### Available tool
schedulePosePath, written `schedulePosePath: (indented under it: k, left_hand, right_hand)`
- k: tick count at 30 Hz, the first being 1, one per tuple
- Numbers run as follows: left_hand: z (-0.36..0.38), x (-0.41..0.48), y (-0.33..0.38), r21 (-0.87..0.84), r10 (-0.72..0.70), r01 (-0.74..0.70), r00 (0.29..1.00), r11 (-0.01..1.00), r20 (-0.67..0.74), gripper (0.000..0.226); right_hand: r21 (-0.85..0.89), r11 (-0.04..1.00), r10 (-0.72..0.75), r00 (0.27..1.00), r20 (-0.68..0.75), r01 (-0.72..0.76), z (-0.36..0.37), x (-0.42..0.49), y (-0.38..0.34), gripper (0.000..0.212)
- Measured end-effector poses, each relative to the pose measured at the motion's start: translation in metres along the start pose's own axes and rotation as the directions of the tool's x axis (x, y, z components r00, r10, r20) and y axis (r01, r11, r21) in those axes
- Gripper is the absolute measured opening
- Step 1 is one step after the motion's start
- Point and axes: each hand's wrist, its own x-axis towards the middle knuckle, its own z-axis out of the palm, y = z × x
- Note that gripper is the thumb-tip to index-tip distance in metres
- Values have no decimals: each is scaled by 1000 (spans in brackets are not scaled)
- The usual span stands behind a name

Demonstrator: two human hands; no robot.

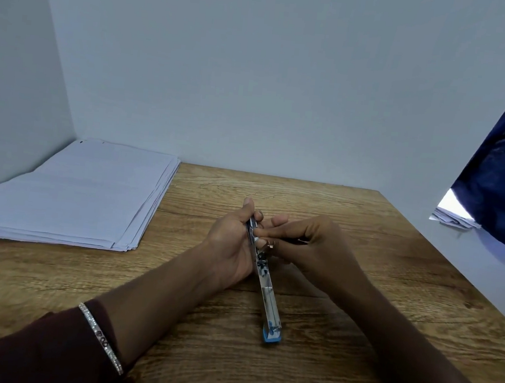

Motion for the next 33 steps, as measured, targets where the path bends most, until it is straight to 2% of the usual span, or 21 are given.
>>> schedulePosePath:
  k: [4, 10, 13, 18, 23, 29, 33]
  left_hand:
    - [-4, 4, 0, -7, -10, 10, 1000, 1000, -15, 46]
    - [-4, 3, -1, -17, -17, 17, 1000, 1000, -18, 47]
    - [-4, 2, 0, -22, -16, 16, 1000, 1000, -15, 46]
    - [-2, -1, 1, -73, -36, 36, 999, 997, 6, 46]
    - [2, -4, 4, -74, -33, 32, 999, 997, -10, 48]
    - [3, -4, 4, -34, -20, 19, 999, 999, -36, 48]
    - [8, -7, 4, -4, -8, 8, 999, 1000, -32, 49]
  right_hand:
    - [-77, 995, -56, 998, -3, 56, 2, 1, -1, 18]
    - [-96, 993, -69, 997, -22, 66, 3, 2, 0, 18]
    - [-174, 972, -163, 986, -18, 157, 2, 1, -4, 17]
    - [-345, 876, -307, 941, 139, 337, -4, -3, -7, 17]
    - [-525, 743, -316, 909, 271, 415, -6, -5, -8, 15]
    - [-387, 840, -349, 925, 153, 381, -6, -4, -8, 32]
    - [-292, 889, -369, 930, -3, 352, -8, -3, -8, 38]
